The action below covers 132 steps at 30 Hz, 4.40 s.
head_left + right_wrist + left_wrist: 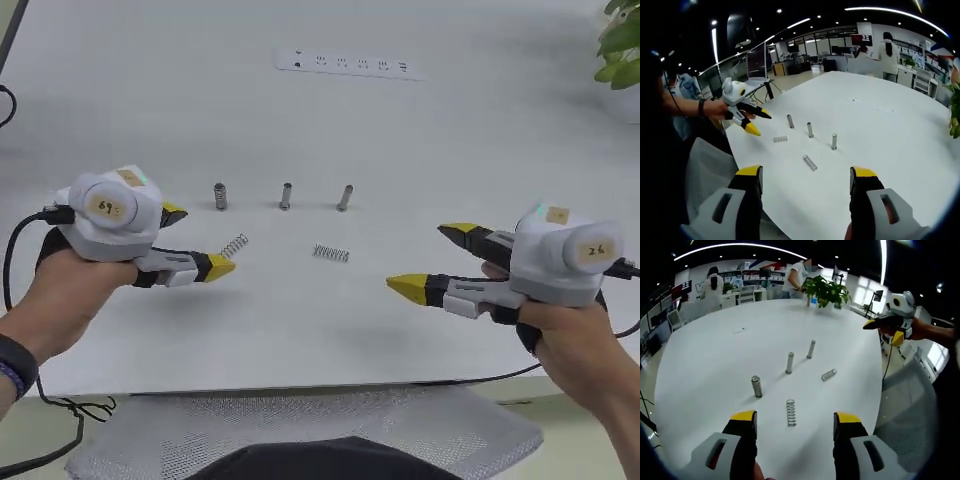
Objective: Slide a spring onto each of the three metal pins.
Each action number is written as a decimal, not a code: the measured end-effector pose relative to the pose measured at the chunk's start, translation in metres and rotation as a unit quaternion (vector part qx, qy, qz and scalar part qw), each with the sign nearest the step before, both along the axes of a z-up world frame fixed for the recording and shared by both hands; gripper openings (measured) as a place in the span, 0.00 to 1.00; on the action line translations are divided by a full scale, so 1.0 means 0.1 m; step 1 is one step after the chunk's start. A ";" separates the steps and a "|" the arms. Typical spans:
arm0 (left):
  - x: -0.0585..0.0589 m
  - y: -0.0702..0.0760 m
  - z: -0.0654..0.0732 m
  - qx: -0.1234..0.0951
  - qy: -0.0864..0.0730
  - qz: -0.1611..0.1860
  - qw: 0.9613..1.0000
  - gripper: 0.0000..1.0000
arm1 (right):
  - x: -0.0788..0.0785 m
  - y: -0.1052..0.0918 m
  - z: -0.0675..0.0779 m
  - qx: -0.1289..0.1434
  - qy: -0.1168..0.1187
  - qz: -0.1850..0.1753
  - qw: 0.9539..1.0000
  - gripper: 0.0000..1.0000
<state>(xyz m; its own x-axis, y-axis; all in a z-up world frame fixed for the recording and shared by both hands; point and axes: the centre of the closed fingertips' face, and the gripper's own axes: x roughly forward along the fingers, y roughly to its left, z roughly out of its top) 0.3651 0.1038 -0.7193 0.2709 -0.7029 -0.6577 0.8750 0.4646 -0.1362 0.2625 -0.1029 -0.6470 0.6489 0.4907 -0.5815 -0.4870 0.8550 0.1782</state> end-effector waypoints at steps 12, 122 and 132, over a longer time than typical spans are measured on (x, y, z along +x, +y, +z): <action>-0.02 -0.07 -0.34 0.022 0.023 -0.005 0.999 0.49 | -0.02 -0.02 -0.04 -0.007 0.004 0.001 1.000 0.71; -0.73 -0.76 0.47 -0.005 -0.088 -0.175 0.981 0.03 | -0.01 0.55 -0.11 0.051 0.009 0.097 0.994 0.55; -0.87 -0.88 0.57 -0.013 -0.096 -0.203 0.974 0.03 | -0.04 0.70 -0.09 0.071 0.005 0.122 0.990 0.46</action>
